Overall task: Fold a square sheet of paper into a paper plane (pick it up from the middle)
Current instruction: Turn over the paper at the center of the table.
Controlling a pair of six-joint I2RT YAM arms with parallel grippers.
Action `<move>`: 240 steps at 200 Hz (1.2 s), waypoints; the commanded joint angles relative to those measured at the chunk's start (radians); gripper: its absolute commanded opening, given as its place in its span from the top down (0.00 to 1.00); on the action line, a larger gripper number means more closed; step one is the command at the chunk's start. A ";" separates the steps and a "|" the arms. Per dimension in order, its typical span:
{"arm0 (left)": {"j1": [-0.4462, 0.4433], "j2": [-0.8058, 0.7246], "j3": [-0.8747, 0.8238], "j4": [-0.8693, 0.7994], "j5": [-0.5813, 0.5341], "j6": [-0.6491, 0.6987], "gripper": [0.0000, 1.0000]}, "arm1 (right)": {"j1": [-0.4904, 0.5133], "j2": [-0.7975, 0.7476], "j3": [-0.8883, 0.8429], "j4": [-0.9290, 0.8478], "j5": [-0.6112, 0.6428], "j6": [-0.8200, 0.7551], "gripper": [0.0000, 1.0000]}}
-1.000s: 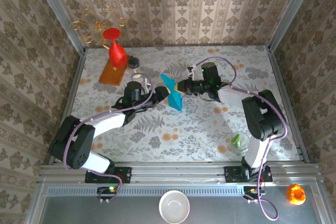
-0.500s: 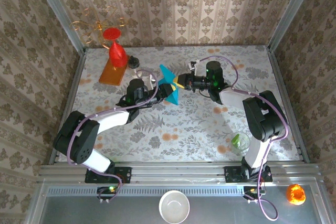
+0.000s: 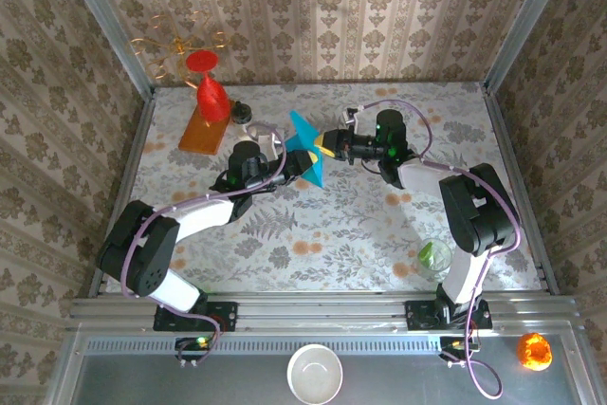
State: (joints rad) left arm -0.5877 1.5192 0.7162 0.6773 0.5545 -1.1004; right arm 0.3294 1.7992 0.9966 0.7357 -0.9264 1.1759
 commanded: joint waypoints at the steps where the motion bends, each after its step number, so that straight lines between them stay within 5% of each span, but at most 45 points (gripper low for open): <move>1: 0.006 -0.035 0.029 0.001 0.011 0.005 0.73 | -0.006 -0.021 -0.009 0.042 -0.038 0.015 0.87; 65: 0.017 -0.053 0.047 -0.085 0.003 0.047 0.83 | -0.055 -0.080 -0.043 -0.118 0.021 -0.099 0.55; 116: 0.022 -0.106 0.123 -0.456 -0.094 0.246 0.87 | -0.127 -0.185 -0.057 -0.433 0.150 -0.349 0.50; 147: -0.015 -0.110 0.290 -0.870 -0.299 0.459 0.87 | -0.159 -0.207 -0.008 -0.671 0.209 -0.434 0.50; 177: -0.082 -0.042 0.473 -1.198 -0.575 0.615 0.88 | -0.175 -0.229 -0.023 -0.717 0.282 -0.453 0.51; 240: -0.196 0.178 0.691 -1.521 -1.013 0.717 0.89 | -0.190 -0.272 -0.023 -0.814 0.391 -0.511 0.51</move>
State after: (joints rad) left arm -0.7513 1.6184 1.3495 -0.6247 -0.2180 -0.4644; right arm 0.1501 1.5703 0.9665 -0.0189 -0.6018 0.7074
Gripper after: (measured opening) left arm 0.112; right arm 0.490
